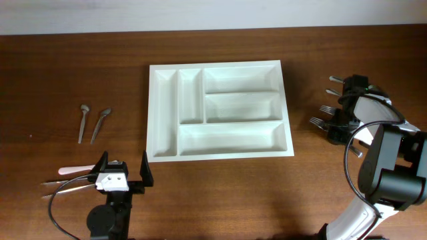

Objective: Pack container
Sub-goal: 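Lower the right gripper and grasp a silver fork by its handle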

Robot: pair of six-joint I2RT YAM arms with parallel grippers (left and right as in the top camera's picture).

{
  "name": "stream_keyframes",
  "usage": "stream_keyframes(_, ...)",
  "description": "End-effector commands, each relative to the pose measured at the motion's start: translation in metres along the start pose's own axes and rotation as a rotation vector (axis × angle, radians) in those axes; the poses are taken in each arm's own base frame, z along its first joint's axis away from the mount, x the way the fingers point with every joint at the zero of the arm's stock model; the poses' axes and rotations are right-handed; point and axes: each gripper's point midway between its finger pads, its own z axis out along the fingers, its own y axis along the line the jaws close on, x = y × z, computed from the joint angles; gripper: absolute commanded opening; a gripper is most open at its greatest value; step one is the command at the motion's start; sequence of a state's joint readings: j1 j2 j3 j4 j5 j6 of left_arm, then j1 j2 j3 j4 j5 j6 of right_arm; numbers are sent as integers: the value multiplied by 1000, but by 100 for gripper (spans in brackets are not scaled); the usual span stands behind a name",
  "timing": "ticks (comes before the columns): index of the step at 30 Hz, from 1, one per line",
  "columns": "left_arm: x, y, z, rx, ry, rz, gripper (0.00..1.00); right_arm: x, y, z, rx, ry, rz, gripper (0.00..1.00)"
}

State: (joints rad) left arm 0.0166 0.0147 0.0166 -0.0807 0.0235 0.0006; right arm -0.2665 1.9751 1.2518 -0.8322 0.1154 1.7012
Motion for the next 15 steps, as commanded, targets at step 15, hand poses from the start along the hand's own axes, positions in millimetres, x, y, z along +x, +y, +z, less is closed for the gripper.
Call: stream_keyframes(15,1,0,0,5,-4,15,99,14,-38,40,151,40,-32,13)
